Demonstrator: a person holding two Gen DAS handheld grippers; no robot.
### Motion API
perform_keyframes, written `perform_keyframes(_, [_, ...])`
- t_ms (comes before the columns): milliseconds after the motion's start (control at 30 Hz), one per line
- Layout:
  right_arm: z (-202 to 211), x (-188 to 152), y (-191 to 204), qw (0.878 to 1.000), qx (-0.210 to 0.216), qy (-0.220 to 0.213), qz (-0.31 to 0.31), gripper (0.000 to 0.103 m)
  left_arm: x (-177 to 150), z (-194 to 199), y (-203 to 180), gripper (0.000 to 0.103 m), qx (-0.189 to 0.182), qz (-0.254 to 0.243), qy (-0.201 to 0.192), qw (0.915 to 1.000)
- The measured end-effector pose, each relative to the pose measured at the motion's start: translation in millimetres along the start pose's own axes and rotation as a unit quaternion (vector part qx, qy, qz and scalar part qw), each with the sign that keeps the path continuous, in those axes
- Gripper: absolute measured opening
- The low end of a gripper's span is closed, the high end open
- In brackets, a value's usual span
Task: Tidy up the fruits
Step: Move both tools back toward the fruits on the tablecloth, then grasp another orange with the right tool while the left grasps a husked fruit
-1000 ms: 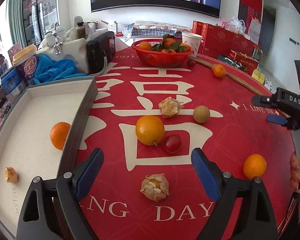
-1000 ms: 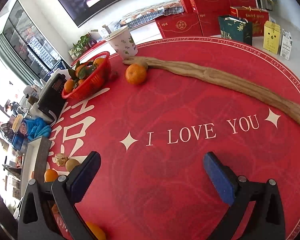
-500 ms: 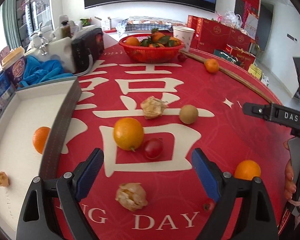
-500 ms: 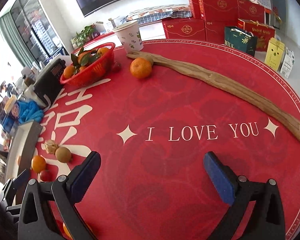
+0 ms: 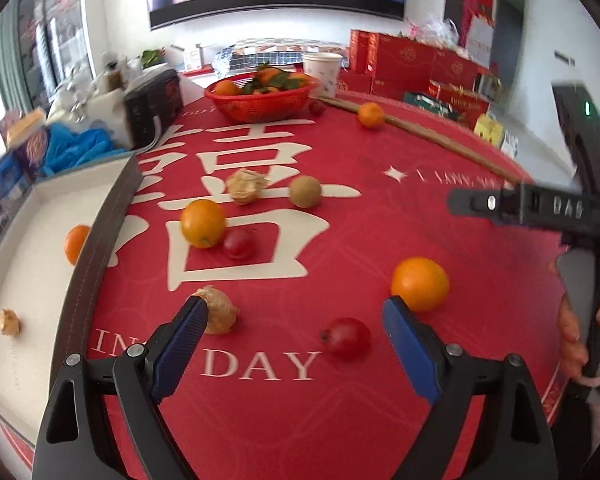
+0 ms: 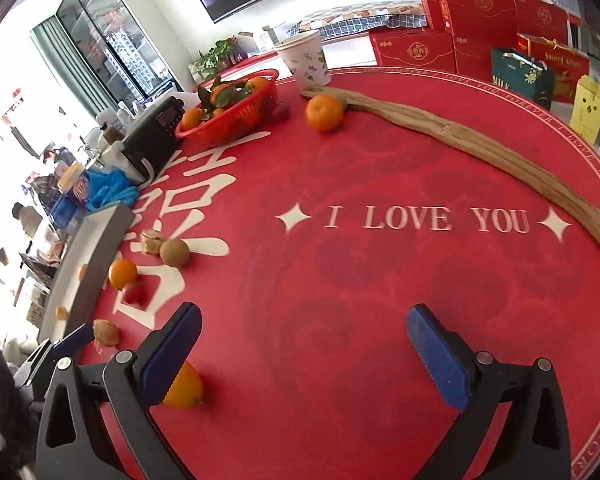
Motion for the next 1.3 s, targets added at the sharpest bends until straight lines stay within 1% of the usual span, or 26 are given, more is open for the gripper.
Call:
perform_keyframes(67, [3,0,-5,1.0,0.0,-0.001,-0.005,0.103,-2,-8,-9,0.091,0.009,-0.012,0.013,0.9998])
perform_keyframes(167, [6,1,-10,1.0,0.001,-0.003,-0.01,0.103,-5,-15,-12,0.091,0.011,-0.003,0.021,0.9997])
perform_keyframes(233, [7,1,-11,1.0,0.001,-0.002,-0.008,0.103,-6,-18,-8,0.091,0.025,0.003,0.024,0.9994])
perform_keyframes(400, [9,-2,-7,1.0,0.004,0.0,0.006,0.103,-11,-4,12,0.091,0.022,0.039,0.01,0.9989])
perform_keyframes(500, [10,-4,1,1.0,0.009,0.004,0.026,0.103,-12,4,23,0.091,0.04,0.03,0.003,0.9988])
perform_keyframes(567, [10,-8,9,0.999,0.022,0.013,0.042,0.103,-11,9,30,0.091,0.05,0.026,-0.004,0.9984])
perform_keyframes(667, [8,-16,28,0.995,0.043,0.029,0.079,0.103,-9,11,38,0.091,0.054,0.026,-0.006,0.9982])
perform_keyframes(733, [9,-24,42,0.991,0.052,0.034,0.117,0.103,-6,9,41,0.091,0.056,0.027,-0.005,0.998])
perform_keyframes(833, [10,-38,62,0.98,0.04,0.035,0.194,0.103,-3,7,48,0.091,0.043,0.039,0.0,0.9983])
perform_keyframes(967, [7,-56,78,0.964,0.023,0.034,0.262,0.103,1,2,52,0.091,0.041,0.041,0.005,0.9983])
perform_keyframes(1067, [0,-64,87,0.955,0.003,0.032,0.294,0.103,3,-9,51,0.086,0.036,0.045,0.016,0.9982])
perform_keyframes(1100, [-4,-65,88,0.953,-0.006,0.034,0.3,0.103,3,-12,50,0.082,0.032,0.049,0.021,0.9981])
perform_keyframes(1133, [-10,-67,88,0.952,-0.016,0.041,0.304,0.103,3,-16,50,0.076,0.028,0.053,0.027,0.9978])
perform_keyframes(1167, [-13,-67,88,0.953,-0.01,0.045,0.299,0.103,1,-21,50,0.072,0.027,0.057,0.036,0.9974])
perform_keyframes(1200, [-13,-64,85,0.955,-0.013,0.044,0.292,0.103,1,-23,50,0.07,0.027,0.06,0.039,0.9971])
perform_keyframes(1233, [-13,-64,84,0.956,-0.013,0.042,0.291,0.103,3,-23,50,0.068,0.031,0.062,0.036,0.997])
perform_keyframes(1300, [-13,-62,83,0.956,-0.013,0.039,0.291,0.103,4,-25,50,0.068,0.032,0.064,0.039,0.9967])
Point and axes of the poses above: each gripper's, at about its wrist camera, not at the fingertips, and z roughly against the way its jaws point, y to its left, x to its top, the point moved 7 cm from there along -z, roughly the way its jaws point, and after that the axes turned 3 degrees about -x, right-handed, at the moved point
